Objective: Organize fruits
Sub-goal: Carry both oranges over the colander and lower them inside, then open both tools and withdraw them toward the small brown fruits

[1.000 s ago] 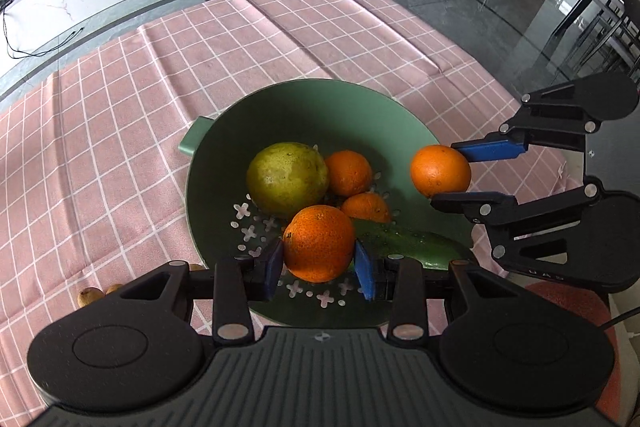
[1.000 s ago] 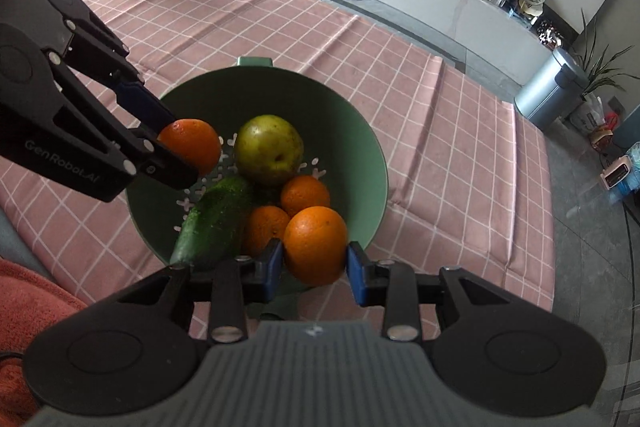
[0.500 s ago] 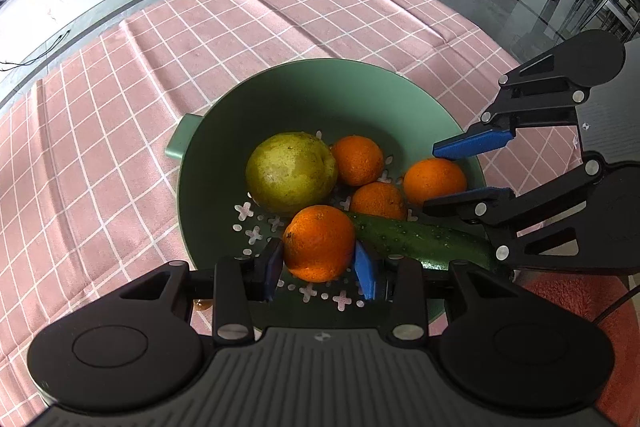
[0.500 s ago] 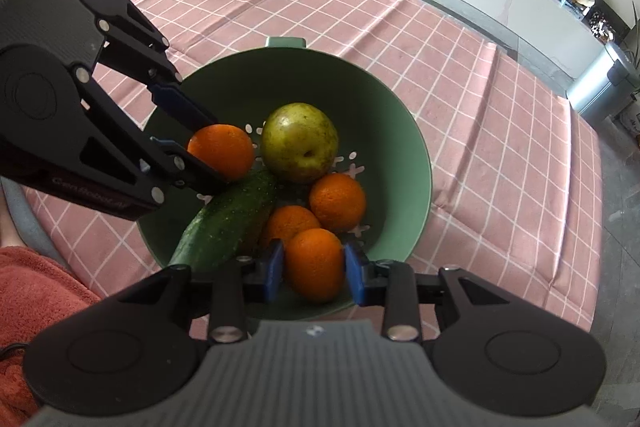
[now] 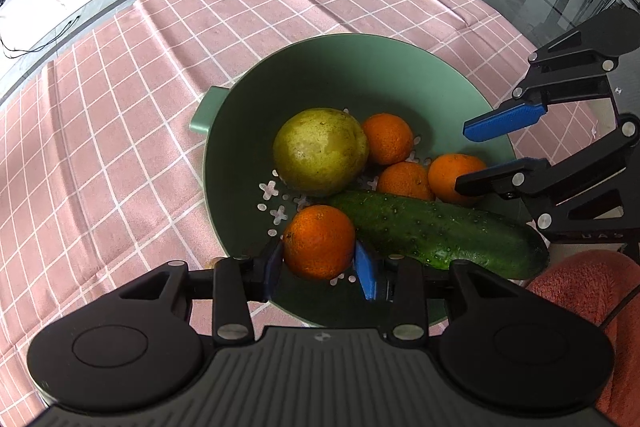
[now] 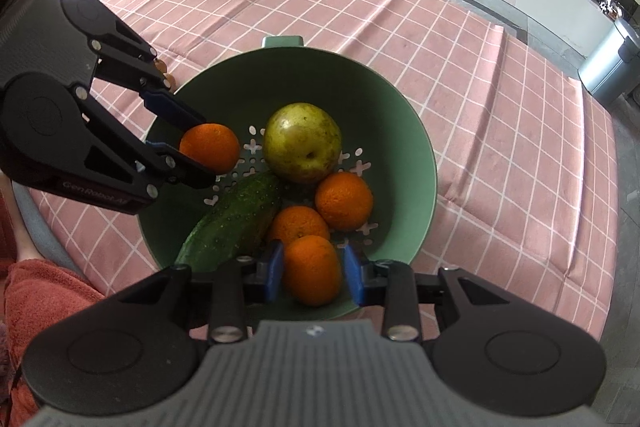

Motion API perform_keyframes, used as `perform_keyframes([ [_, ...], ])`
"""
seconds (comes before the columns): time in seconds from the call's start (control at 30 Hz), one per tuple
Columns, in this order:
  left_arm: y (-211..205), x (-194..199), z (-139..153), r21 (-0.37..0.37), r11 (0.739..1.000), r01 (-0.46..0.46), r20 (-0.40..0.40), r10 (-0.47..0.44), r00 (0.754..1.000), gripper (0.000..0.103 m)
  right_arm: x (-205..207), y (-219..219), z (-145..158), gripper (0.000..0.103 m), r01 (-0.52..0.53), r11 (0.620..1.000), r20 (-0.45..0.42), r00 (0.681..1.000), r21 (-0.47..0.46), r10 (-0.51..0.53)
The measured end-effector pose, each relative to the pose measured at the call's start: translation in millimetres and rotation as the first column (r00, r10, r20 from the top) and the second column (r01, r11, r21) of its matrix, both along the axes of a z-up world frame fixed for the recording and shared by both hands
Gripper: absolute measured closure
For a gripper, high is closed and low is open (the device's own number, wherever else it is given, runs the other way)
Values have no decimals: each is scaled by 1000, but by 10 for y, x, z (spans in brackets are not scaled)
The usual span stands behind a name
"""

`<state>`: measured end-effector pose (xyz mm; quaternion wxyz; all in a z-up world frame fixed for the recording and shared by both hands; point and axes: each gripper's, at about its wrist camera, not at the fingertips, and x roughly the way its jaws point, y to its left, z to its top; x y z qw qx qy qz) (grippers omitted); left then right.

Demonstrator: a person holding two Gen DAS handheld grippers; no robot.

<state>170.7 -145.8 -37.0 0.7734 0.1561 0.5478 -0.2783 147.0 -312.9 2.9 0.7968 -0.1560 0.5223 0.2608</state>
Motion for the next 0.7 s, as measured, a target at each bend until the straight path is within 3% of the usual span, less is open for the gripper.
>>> perform_keyframes([
  [0.37, -21, -56, -5, 0, 1000, 15, -15, -15, 1000, 48, -102, 30, 149, 72, 37, 999, 39, 999, -7, -37],
  [0.53, 117, -127, 203, -34, 999, -21, 34, 23, 999, 47, -182, 74, 289, 71, 63, 998, 71, 995, 2, -63],
  [0.6, 206, -186, 321, -59, 998, -35, 59, 39, 998, 47, -213, 91, 356, 62, 81, 996, 84, 993, 25, -83],
  [0.7, 361, -268, 473, -74, 996, -52, 97, 59, 993, 47, -273, 155, 450, 59, 104, 993, 105, 988, 63, -111],
])
